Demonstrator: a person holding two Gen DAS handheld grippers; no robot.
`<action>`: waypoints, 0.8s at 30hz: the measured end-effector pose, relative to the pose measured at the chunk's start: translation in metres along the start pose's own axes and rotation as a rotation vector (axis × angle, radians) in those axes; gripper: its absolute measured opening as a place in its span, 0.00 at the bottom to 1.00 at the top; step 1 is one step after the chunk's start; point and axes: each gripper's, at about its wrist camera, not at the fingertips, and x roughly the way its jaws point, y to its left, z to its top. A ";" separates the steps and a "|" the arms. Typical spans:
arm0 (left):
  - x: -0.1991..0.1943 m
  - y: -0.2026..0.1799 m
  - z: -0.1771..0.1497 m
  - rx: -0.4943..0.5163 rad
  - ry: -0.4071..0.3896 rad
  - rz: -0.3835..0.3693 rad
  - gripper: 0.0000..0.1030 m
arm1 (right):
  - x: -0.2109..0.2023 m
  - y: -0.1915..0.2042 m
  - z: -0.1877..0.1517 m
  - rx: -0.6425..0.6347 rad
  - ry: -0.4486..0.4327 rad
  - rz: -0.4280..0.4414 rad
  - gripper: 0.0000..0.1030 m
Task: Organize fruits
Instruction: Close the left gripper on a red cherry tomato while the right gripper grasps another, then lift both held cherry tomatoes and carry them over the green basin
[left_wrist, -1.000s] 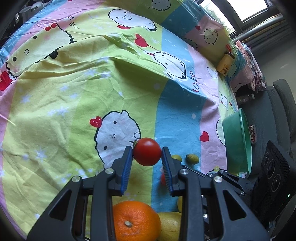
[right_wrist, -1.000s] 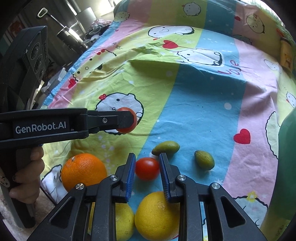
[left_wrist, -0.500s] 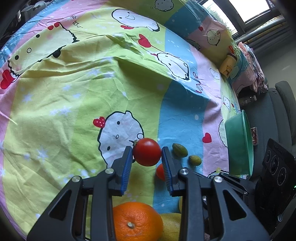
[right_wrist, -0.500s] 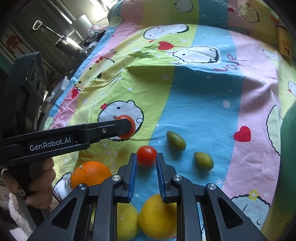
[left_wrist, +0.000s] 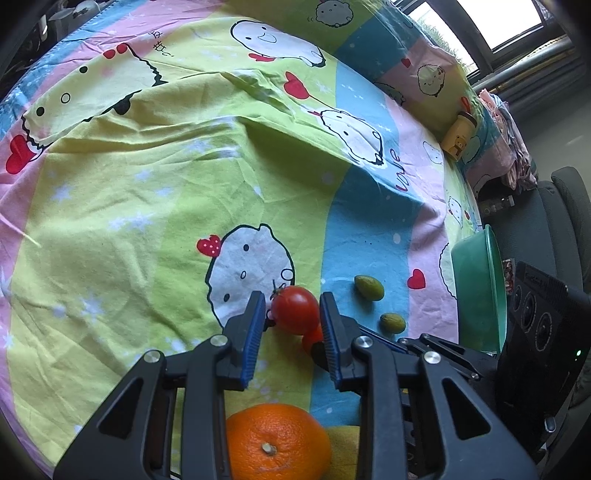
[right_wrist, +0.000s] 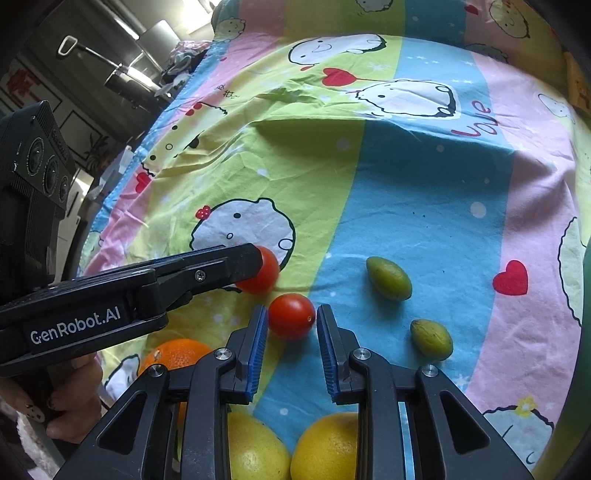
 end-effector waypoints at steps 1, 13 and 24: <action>0.000 0.000 0.000 0.002 -0.001 0.001 0.27 | 0.001 0.001 0.000 -0.002 0.002 -0.003 0.27; 0.008 -0.005 0.001 0.013 0.014 0.001 0.27 | 0.000 0.000 0.000 -0.007 -0.031 -0.024 0.27; 0.022 -0.019 0.003 0.038 0.038 0.005 0.28 | -0.035 -0.028 -0.005 0.075 -0.105 0.001 0.27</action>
